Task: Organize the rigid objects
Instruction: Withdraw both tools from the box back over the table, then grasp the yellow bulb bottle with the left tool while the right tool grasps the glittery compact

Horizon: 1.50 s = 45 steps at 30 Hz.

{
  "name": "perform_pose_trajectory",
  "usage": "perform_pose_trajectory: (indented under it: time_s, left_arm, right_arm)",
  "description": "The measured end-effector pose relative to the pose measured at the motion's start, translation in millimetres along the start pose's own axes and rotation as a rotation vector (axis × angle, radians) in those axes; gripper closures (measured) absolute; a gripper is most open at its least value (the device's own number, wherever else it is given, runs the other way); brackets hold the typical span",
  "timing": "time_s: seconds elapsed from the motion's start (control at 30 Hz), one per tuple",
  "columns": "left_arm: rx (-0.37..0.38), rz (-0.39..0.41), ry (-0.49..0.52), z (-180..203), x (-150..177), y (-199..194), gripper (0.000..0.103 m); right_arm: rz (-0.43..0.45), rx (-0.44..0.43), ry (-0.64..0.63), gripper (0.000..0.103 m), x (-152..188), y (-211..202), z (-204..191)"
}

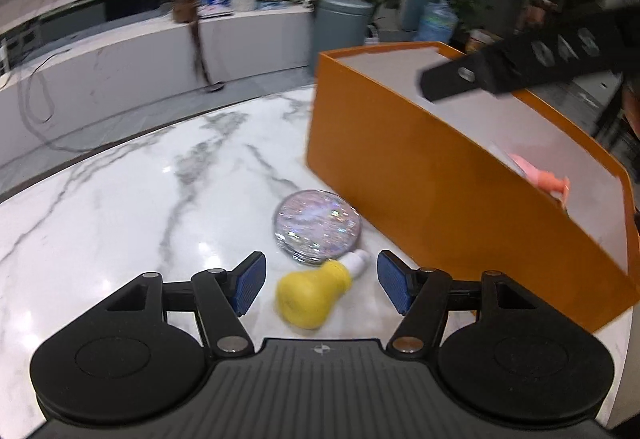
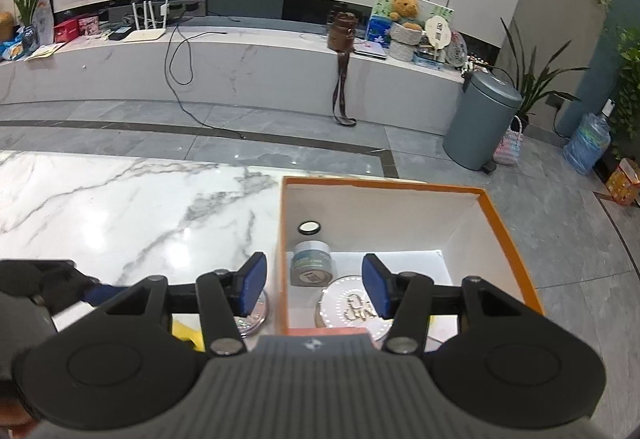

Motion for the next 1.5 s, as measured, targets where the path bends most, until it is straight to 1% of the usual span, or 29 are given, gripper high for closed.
perform_pose_trajectory:
  time_s: [0.1,0.17,0.2,0.27,0.3,0.47,0.53,0.57,0.63,0.77,0.93,1.17,1.33,1.43,1.5]
  left_arm:
    - [-0.006,-0.018,0.044,5,5,8,0.028]
    - [-0.015,-0.032,0.068,8,9,13,0.03]
    - [-0.026,-0.028,0.081,8,10,15,0.035]
    - [-0.047,-0.024,0.101,8,12,17,0.042]
    - [-0.047,-0.031,0.107,8,12,20,0.043]
    - [-0.02,-0.042,0.121,6,15,26,0.047]
    - [-0.019,-0.04,0.124,6,15,27,0.052]
    - [-0.015,-0.041,0.122,6,15,27,0.057]
    - [-0.001,-0.04,0.12,7,15,27,0.061]
    - [0.001,-0.039,0.127,7,19,25,0.061]
    - [0.0,-0.037,0.08,-5,33,15,0.061]
    - [-0.025,-0.017,-0.064,-39,75,-17,0.061]
    - [-0.078,-0.019,-0.124,-62,101,-41,0.061]
    - [-0.108,-0.018,-0.14,-71,114,-52,0.061]
    - [-0.116,-0.009,-0.146,-74,121,-57,0.061]
  right_arm:
    - [-0.006,0.0,-0.015,0.05,1,3,-6]
    - [-0.008,-0.001,-0.022,0.05,0,4,-8]
    - [-0.009,-0.001,-0.026,0.049,0,5,-9]
    - [-0.01,0.0,-0.034,0.049,0,6,-12]
    - [-0.009,-0.001,-0.038,0.049,-1,6,-13]
    - [0.0,-0.007,-0.072,0.049,-2,7,-24]
    - [-0.002,-0.008,-0.083,0.049,-2,8,-29]
    - [-0.003,-0.008,-0.09,0.049,-2,9,-31]
    - [-0.007,-0.006,-0.102,0.049,-2,11,-36]
    - [-0.012,-0.003,-0.115,0.049,-1,14,-41]
    - [-0.018,-0.002,-0.118,0.049,-2,17,-45]
    - [-0.03,-0.029,-0.148,0.049,-1,25,-67]
    - [-0.067,-0.046,-0.178,0.049,8,43,-93]
    - [-0.08,-0.029,-0.163,0.049,13,52,-100]
    - [-0.089,-0.028,-0.136,0.049,17,60,-104]
Point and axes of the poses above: each gripper's, at about its wrist camera, not at the fingertips, and y roughly the way its jaws point, z to its right, x to its underside, the point moved 5 cm from there along y, roughly the way its jaws point, and after that the axes turned 14 degrees about -z, right-handed, at the moved point
